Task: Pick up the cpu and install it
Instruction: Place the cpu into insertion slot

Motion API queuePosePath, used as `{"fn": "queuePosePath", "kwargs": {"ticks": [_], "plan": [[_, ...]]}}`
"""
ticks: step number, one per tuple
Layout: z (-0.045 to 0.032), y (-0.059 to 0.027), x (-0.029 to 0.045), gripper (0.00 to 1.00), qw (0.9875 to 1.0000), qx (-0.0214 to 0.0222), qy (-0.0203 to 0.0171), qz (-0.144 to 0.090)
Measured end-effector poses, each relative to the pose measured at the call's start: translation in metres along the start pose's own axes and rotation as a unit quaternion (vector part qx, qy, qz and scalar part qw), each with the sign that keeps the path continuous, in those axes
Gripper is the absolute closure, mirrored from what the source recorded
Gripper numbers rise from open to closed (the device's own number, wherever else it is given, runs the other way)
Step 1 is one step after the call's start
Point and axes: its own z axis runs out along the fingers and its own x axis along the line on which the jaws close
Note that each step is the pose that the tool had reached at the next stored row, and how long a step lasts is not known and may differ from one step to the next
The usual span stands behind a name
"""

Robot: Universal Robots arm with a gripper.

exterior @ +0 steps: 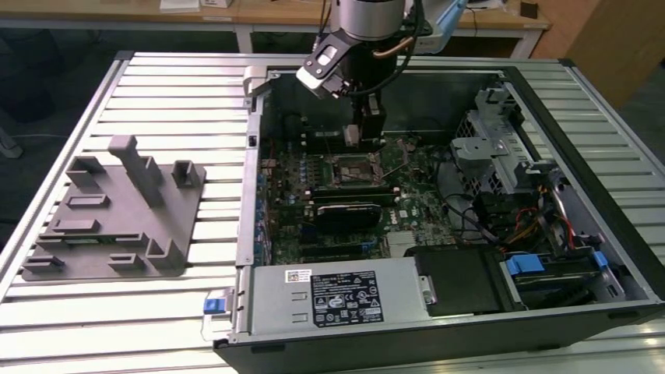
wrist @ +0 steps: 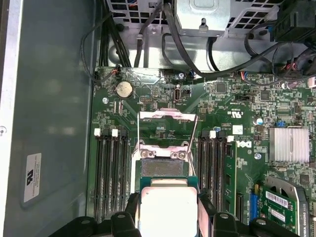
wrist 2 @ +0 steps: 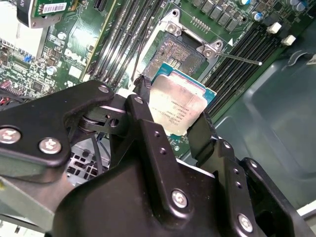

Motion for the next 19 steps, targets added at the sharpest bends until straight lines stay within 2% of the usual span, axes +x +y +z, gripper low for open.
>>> {"fn": "queuePosePath", "kwargs": {"ticks": [19], "plan": [[0.0122,-0.0008,-0.0002,0.45,1.0000,-0.0001,0.0001,-0.001]]}}
